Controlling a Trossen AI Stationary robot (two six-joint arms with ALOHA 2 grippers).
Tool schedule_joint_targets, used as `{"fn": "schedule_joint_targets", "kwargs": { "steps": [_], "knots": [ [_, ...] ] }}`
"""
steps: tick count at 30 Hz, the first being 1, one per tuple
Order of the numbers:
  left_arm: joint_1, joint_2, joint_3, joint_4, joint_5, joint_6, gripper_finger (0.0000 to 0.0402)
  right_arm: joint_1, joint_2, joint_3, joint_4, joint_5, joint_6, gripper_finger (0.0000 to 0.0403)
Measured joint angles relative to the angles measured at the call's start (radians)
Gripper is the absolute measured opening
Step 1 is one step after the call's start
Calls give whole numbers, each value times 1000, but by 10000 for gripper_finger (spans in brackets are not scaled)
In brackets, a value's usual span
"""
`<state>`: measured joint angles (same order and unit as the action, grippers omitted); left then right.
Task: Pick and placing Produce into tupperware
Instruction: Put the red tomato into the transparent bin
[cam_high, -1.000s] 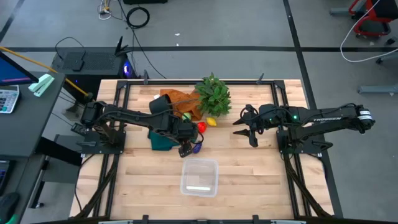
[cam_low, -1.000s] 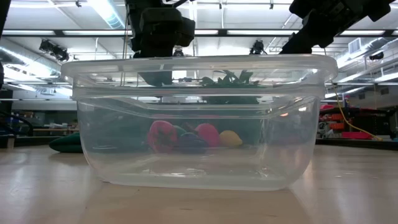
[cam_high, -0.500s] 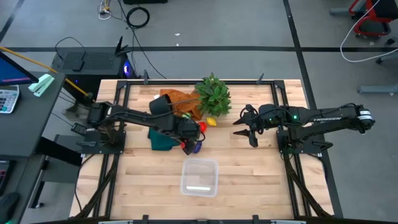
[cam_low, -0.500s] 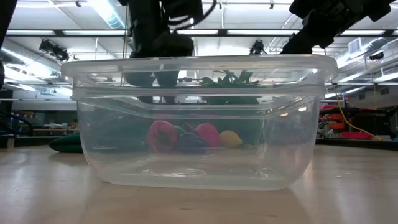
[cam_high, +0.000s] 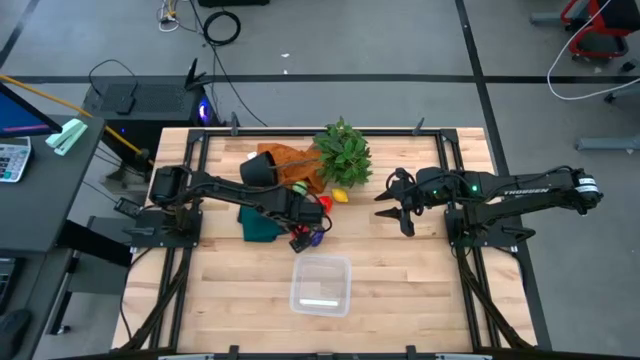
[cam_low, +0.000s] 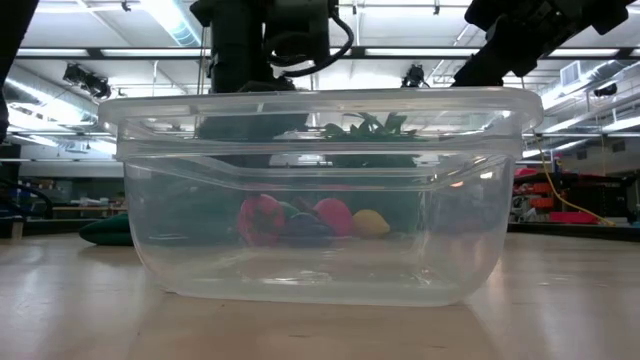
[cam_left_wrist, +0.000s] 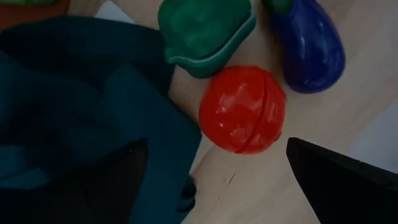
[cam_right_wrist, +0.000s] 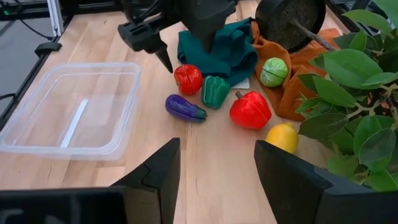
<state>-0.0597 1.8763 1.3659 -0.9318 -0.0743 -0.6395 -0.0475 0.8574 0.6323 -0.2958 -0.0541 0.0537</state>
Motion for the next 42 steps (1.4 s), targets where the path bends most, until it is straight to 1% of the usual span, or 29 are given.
{"fn": "schedule_joint_targets", "kwargs": {
  "steps": [3,11,27,42],
  "knots": [
    [0,5,0,25,1,11,389,0,0,0,1,0,6,167],
    [-6,8,0,82,1,103,389,0,0,0,1,0,31,167],
    [-5,9,0,112,1,194,389,0,0,0,1,0,35,167],
    [13,81,0,110,1,223,389,0,0,0,9,0,35,167]
  ]
}}
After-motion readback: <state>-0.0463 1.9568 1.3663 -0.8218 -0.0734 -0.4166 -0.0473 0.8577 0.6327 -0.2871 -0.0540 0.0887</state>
